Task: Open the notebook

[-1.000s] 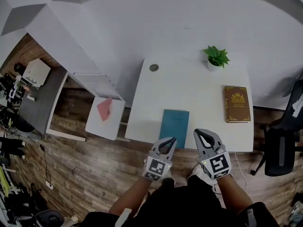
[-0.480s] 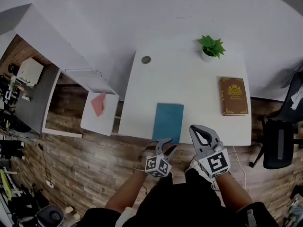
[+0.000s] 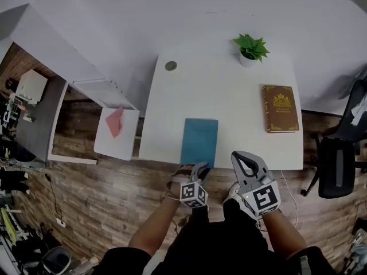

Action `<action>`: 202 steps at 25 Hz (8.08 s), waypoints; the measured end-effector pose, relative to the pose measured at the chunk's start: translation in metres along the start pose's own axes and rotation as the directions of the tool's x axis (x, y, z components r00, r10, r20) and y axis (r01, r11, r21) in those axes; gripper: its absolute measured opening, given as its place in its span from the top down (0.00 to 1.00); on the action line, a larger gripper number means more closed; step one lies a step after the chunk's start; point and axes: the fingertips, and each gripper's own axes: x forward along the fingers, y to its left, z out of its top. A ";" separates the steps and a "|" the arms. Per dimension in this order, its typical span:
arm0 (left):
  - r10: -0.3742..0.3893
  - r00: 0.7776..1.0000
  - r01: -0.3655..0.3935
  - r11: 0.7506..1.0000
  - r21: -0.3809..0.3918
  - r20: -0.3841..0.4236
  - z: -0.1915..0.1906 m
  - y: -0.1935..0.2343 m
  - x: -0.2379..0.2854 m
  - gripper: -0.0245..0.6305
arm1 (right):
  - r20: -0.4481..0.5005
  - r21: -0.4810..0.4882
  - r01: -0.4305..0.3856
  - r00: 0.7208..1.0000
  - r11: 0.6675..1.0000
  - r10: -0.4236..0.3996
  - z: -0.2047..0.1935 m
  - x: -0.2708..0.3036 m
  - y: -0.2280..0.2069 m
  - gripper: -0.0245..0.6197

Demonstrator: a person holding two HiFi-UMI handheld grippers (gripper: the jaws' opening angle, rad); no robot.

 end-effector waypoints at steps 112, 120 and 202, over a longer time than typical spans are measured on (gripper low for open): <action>0.532 0.835 -0.277 0.630 -0.726 0.143 -0.027 0.134 -0.150 0.95 | 0.055 -0.084 -0.073 0.995 0.994 0.078 0.040 0.037 0.027 0.97; 0.410 0.898 -0.246 0.770 -0.589 0.159 -0.010 0.099 -0.111 0.95 | 0.067 -0.087 -0.056 0.996 0.995 0.062 0.040 0.031 0.014 0.97; 0.459 0.861 -0.223 -0.049 -0.974 -0.220 -0.231 0.088 -0.108 0.95 | 0.022 -0.126 -0.132 0.990 0.983 0.136 0.022 0.070 0.051 0.97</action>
